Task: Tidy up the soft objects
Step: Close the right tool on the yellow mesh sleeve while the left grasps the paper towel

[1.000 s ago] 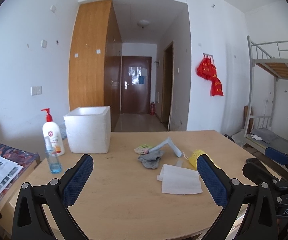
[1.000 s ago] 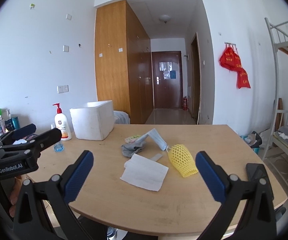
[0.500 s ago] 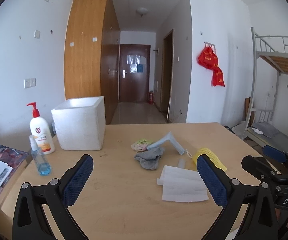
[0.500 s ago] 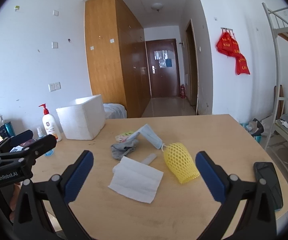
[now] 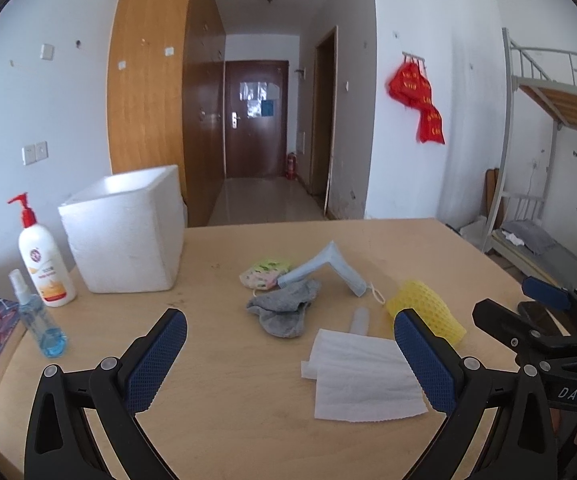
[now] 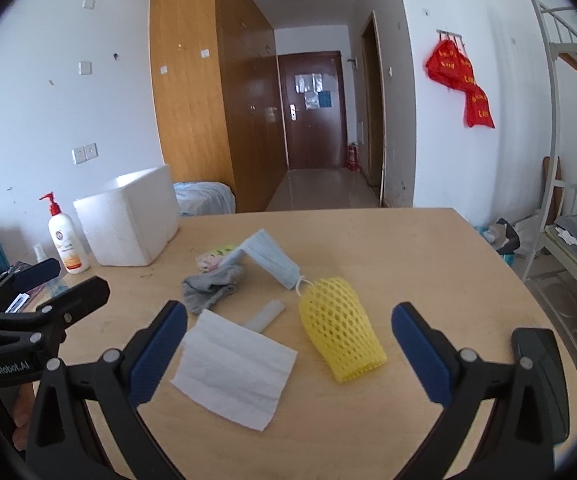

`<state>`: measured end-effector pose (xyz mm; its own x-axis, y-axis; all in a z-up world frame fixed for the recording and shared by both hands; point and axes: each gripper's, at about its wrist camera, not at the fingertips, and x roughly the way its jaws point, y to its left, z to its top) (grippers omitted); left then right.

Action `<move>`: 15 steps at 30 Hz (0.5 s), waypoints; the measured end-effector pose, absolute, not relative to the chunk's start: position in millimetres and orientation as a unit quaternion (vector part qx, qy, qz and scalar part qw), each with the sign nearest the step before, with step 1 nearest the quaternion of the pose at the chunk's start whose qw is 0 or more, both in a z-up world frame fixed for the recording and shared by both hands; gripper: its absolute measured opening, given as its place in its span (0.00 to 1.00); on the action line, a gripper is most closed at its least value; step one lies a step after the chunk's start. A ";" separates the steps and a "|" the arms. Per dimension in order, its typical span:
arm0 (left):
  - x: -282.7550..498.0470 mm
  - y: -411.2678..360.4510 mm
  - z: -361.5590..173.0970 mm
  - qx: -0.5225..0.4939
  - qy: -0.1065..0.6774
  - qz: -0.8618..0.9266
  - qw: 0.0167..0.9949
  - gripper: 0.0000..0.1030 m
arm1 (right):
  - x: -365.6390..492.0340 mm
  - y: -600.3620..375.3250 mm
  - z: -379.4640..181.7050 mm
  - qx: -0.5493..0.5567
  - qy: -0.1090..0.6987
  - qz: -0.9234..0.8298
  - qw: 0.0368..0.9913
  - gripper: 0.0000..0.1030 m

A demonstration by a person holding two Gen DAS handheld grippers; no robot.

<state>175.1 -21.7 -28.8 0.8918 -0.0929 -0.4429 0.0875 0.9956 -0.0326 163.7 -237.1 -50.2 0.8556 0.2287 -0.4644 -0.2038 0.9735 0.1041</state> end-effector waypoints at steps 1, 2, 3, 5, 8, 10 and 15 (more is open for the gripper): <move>181.9 -23.7 -31.9 -0.004 0.234 -0.048 0.971 1.00 | 169.0 -236.9 -52.7 0.027 0.251 0.111 0.961 1.00; 186.4 -25.2 -34.2 -0.003 0.238 -0.049 0.970 1.00 | 173.6 -238.0 -55.2 0.029 0.258 0.110 0.959 1.00; 190.5 -26.6 -36.2 -0.004 0.242 -0.051 0.969 1.00 | 178.3 -239.4 -57.4 0.033 0.263 0.110 0.958 1.00; 200.9 -28.5 -43.0 -0.005 0.255 -0.057 0.965 1.00 | 185.1 -240.4 -60.3 0.034 0.273 0.108 0.955 1.00; 214.0 -31.1 -51.8 -0.004 0.269 -0.061 0.961 1.00 | 193.9 -241.1 -64.7 0.030 0.282 0.106 0.953 1.00; 221.3 -33.4 -56.3 -0.003 0.278 -0.062 0.958 1.00 | 200.1 -242.2 -68.2 0.029 0.289 0.104 0.951 1.00; 236.3 -40.1 -67.4 0.002 0.300 -0.072 0.951 1.00 | 212.3 -246.8 -74.8 0.027 0.306 0.100 0.946 1.00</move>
<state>236.3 -40.1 -67.4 0.8095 -0.1362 -0.5711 0.1387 0.9895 -0.0395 212.3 -246.8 -74.8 0.7928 0.2047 -0.5741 -0.1721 0.9788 0.1113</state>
